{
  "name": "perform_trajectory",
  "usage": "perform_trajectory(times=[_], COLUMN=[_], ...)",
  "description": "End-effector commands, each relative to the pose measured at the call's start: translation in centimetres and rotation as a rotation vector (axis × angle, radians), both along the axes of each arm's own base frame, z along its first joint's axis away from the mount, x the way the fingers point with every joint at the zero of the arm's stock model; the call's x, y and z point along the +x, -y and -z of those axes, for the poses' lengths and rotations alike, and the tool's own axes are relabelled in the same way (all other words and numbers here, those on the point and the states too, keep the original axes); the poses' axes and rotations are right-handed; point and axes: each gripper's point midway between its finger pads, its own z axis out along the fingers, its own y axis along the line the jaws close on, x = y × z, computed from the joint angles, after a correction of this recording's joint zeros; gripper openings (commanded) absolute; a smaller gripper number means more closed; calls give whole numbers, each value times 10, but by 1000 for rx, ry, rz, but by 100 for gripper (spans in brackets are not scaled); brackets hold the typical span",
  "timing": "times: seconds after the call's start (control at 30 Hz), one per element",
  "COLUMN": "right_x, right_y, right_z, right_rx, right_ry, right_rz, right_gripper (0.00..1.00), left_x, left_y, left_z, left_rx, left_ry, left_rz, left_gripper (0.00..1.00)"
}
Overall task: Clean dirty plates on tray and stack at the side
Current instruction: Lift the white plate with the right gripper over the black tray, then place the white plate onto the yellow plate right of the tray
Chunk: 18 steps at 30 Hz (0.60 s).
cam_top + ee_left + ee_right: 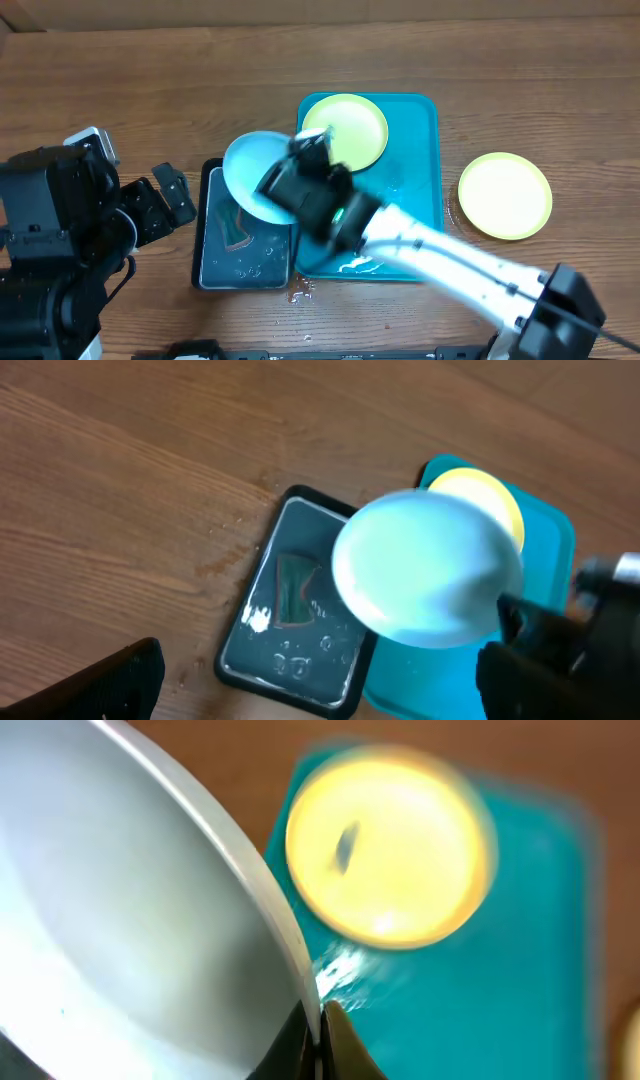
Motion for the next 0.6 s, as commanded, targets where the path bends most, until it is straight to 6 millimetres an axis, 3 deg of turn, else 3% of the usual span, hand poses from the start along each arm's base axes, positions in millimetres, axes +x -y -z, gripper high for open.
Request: perform_trajectory(times=[0.0, 0.07, 0.13, 0.2, 0.23, 0.3, 0.47, 0.57], right_x=[-7, 4, 24, 39, 45, 40, 0, -31], right_y=[-10, 10, 60, 118, 176, 234, 336, 374], right_z=[-21, -41, -68, -74, -70, -57, -9, 27], right_rx=[431, 560, 689, 705, 697, 673, 530, 443], right_ry=[-343, -386, -385, -353, -344, -368, -456, -517], right_rz=[-90, -110, -28, 127, 300, 479, 796, 946], right_gripper=[4, 4, 4, 4, 4, 4, 4, 4], left_x=[3, 6, 11, 14, 18, 20, 26, 28], left_y=[-4, -2, 5, 11, 13, 13, 13, 13], left_z=[0, 2, 5, 8, 11, 13, 18, 20], left_rx=[16, 16, 10, -1, -11, -13, -16, -16], left_ry=[-11, -23, -33, -44, -57, -70, -92, -102], left_rz=[-9, 7, 74, 117, 134, 134, 134, 134], left_gripper=[100, 100, 100, 100, 100, 100, 100, 100])
